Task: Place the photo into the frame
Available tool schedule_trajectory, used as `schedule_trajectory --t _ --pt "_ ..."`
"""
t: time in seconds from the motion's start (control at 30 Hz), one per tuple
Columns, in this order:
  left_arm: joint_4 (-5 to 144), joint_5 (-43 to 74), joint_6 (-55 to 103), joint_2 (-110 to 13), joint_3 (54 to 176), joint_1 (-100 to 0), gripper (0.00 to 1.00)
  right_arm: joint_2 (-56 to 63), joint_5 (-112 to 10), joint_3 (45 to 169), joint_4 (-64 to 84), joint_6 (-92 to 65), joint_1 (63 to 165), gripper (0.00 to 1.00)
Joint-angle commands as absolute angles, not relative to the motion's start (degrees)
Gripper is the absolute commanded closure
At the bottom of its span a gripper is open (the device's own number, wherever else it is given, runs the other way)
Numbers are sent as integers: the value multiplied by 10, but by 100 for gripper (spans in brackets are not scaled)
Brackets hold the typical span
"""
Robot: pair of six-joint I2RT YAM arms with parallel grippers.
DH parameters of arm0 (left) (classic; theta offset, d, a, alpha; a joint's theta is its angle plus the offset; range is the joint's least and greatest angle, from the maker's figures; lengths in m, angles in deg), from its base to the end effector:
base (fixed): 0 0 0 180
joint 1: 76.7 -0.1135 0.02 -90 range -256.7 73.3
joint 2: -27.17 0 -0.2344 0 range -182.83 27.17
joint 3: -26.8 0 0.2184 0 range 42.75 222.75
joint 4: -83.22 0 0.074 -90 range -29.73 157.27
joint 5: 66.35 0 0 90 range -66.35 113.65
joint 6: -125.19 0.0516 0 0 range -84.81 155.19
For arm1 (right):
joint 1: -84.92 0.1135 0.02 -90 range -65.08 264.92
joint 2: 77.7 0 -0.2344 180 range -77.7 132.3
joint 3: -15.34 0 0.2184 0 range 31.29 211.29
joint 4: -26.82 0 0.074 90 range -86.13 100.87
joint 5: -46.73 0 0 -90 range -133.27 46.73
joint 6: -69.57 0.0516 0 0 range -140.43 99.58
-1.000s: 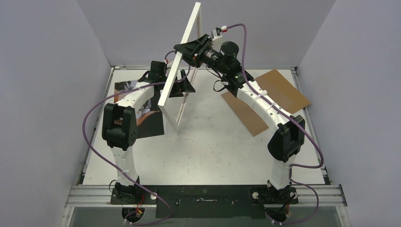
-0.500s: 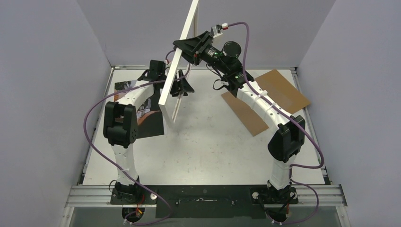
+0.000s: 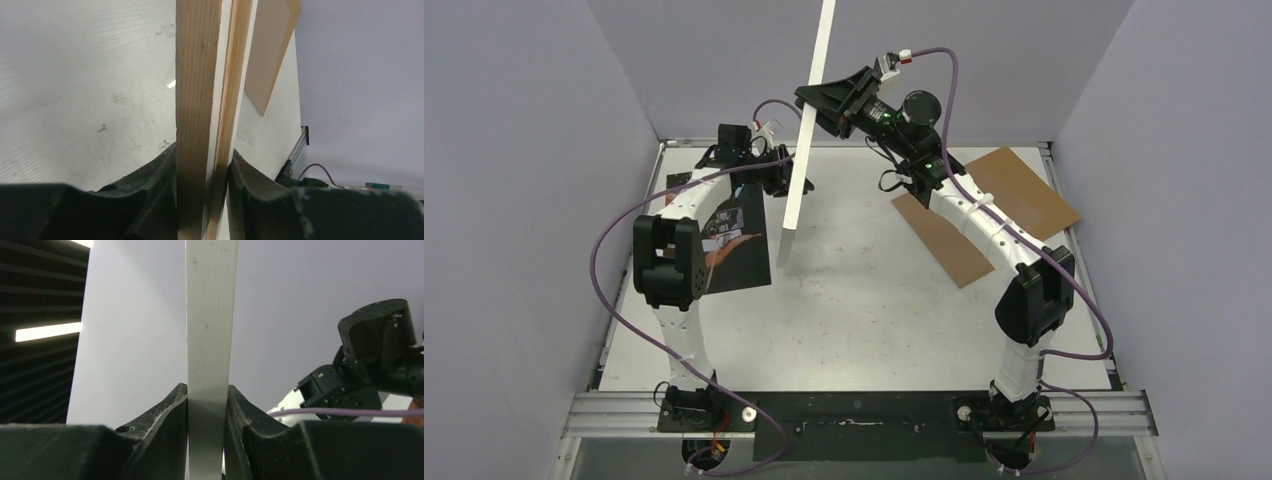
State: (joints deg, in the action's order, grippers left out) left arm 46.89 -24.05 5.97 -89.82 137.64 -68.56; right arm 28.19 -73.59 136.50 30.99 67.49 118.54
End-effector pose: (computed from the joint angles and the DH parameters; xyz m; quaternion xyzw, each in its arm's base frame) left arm 0.4140 -0.0978 0.2255 0.0070 0.8528 -0.4686 0.2306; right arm 0.3242 0.2468 0.4359 0.0644 0.5935 0.7614 0.2529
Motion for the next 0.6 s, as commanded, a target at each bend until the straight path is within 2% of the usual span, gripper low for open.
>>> schedule_trajectory --t 0.0,0.3,0.57 --pt "453 -219 64 -855 1406 -727 100 219 -761 1328 281 608 1161 86" --pt "370 -155 131 -848 1438 -764 100 159 -770 1209 275 599 1080 70" --pt "334 -129 155 -854 1461 -764 100 180 -816 1221 214 554 1062 57"
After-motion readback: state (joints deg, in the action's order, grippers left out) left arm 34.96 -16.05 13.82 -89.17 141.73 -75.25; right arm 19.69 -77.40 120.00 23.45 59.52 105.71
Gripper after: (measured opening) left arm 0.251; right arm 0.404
